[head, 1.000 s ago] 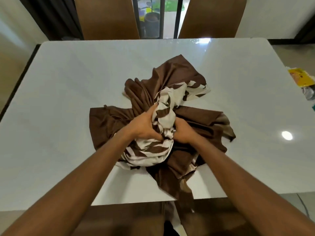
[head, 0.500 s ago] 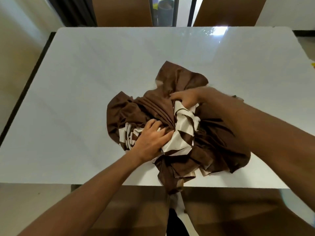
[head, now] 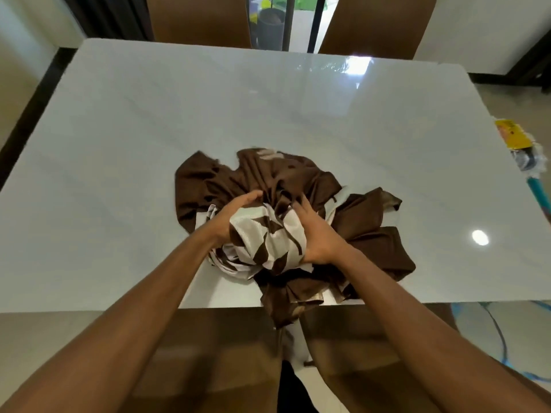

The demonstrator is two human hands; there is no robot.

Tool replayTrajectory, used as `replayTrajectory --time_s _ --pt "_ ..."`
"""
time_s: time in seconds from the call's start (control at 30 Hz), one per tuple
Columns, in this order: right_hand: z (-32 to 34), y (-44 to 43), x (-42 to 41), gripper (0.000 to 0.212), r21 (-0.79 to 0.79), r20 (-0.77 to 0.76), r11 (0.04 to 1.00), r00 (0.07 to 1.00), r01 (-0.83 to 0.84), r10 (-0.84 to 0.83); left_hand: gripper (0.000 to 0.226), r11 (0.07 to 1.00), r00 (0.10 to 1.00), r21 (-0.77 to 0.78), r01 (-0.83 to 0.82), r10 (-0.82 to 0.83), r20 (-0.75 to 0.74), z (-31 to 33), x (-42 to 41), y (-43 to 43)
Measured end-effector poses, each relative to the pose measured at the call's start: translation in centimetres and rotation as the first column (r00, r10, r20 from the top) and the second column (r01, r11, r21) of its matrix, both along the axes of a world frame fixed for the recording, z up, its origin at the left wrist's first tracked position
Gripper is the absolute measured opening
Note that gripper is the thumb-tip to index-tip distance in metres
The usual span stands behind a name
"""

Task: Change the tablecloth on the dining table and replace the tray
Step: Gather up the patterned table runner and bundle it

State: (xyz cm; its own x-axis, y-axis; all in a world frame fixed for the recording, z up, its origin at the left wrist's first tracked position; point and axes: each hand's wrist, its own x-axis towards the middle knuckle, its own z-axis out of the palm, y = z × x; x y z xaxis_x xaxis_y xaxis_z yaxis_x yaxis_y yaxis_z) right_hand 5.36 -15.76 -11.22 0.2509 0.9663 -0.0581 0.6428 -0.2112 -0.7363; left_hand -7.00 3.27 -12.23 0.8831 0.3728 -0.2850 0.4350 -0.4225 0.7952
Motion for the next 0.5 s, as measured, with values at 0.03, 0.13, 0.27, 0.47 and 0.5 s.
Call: replayTrajectory --time_s 0.03,0.13,0.27,0.47,0.5 --pt "-0.2 0.0 -0.3 0.120 0.067 0.065 0.998 0.998 -0.009 0.005 0.038 0.994 0.999 -0.101 0.041 -0.038 0.028 -0.2 -0.5 0.4" --pt "-0.4 1.0 -0.9 0.116 0.051 0.119 0.997 0.992 -0.054 0.047 0.023 0.957 0.996 -0.287 0.039 -0.061 -0.070 0.8 -1.4 0.6" --pt "-0.1 2.2 -0.7 0.091 -0.132 0.030 0.989 0.997 -0.069 0.074 0.021 0.972 0.998 -0.229 0.048 -0.040 0.042 1.4 -3.0 -0.2" --pt "1.5 2.8 -2.1 0.041 -0.196 0.195 0.980 0.981 0.027 0.012 0.045 0.980 0.938 -0.021 -0.198 0.195 0.287 1.4 -8.2 0.0" --pt "1.5 2.5 -2.7 0.039 -0.196 0.201 0.980 0.980 0.033 0.007 0.047 0.974 0.933 0.021 -0.226 0.210 0.293 1.5 -9.2 0.5"
